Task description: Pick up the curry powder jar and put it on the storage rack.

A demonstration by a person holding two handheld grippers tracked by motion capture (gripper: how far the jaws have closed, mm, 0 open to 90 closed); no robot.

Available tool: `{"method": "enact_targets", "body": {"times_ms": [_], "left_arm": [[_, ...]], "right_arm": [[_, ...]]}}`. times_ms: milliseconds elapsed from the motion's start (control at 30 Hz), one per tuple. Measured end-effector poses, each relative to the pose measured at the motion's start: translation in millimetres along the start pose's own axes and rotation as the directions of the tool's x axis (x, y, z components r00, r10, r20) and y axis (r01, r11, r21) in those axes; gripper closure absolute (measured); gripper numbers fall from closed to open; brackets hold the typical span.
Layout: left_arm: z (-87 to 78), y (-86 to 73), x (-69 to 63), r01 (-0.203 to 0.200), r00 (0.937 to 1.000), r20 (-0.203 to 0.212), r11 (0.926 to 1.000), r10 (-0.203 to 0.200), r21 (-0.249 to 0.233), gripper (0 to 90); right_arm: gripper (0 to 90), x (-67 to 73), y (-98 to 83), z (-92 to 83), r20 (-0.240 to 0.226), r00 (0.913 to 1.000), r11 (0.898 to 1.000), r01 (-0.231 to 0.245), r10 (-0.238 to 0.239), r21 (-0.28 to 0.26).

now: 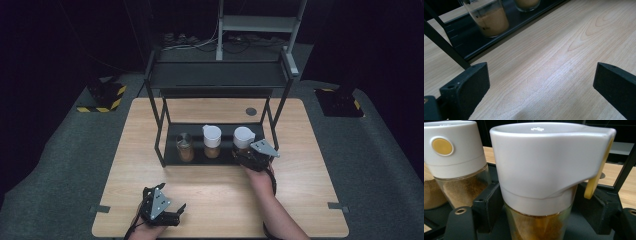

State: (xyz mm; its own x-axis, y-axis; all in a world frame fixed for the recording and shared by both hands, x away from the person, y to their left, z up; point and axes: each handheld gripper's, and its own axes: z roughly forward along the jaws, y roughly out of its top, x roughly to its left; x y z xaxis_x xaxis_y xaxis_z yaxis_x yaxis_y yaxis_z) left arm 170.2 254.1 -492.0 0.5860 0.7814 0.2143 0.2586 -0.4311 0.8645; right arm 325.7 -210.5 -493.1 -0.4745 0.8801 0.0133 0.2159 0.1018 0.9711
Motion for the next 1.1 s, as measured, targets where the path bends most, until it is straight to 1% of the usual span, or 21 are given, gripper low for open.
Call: {"method": "enact_targets", "body": {"times_ms": [100,200,400,633,933,1000,1100], "left_arm": [[0.0,0.3,0.0,-0.001,1.0,0.0,1.0,0.001,0.001,0.9],[0.0,0.2,-0.1,-0.001,1.0,0.0,1.0,0.001,0.001,0.9],[0.0,0.4,-0.2,-0.003,1.0,0.0,1.0,0.003,0.002,0.9],[0.0,0.4,-0.1,-0.004,1.0,0.001,1.0,0.004,0.002,0.9],[0.0,0.2,-0.2,-0.003,1.0,0.001,1.0,0.003,0.001,0.9],[0.0,0.5,-0.2,-0.006,1.0,0.001,1.0,0.006,0.003,0.9],[0.0,0.5,-0.4,-0.007,1.0,0.0,1.0,0.007,0.003,0.9]], "right_arm": [[23.2,0.5,-0.7,-1.5,-0.001,1.0,1.0,0.008,-0.008,0.004],[22.9,0.5,-2.1,-4.0,-0.006,1.0,1.0,0.005,-0.005,0.004],[22.6,2.3,-3.9,-10.3,-0.006,1.0,1.0,-0.004,0.004,-0.008],[22.2,5.2,-5.1,-17.8,-0.012,0.9999,1.0,0.003,-0.004,-0.014],[21.2,4.3,-5.3,-27.4,-0.019,0.9998,1.0,-0.002,0.002,-0.02],[20.5,3.8,-4.3,-31.7,-0.025,0.9997,1.0,-0.009,0.009,-0.021],[19.9,2.8,-4.1,-35.5,-0.031,0.9995,1.0,-0.006,0.005,-0.021]]}}
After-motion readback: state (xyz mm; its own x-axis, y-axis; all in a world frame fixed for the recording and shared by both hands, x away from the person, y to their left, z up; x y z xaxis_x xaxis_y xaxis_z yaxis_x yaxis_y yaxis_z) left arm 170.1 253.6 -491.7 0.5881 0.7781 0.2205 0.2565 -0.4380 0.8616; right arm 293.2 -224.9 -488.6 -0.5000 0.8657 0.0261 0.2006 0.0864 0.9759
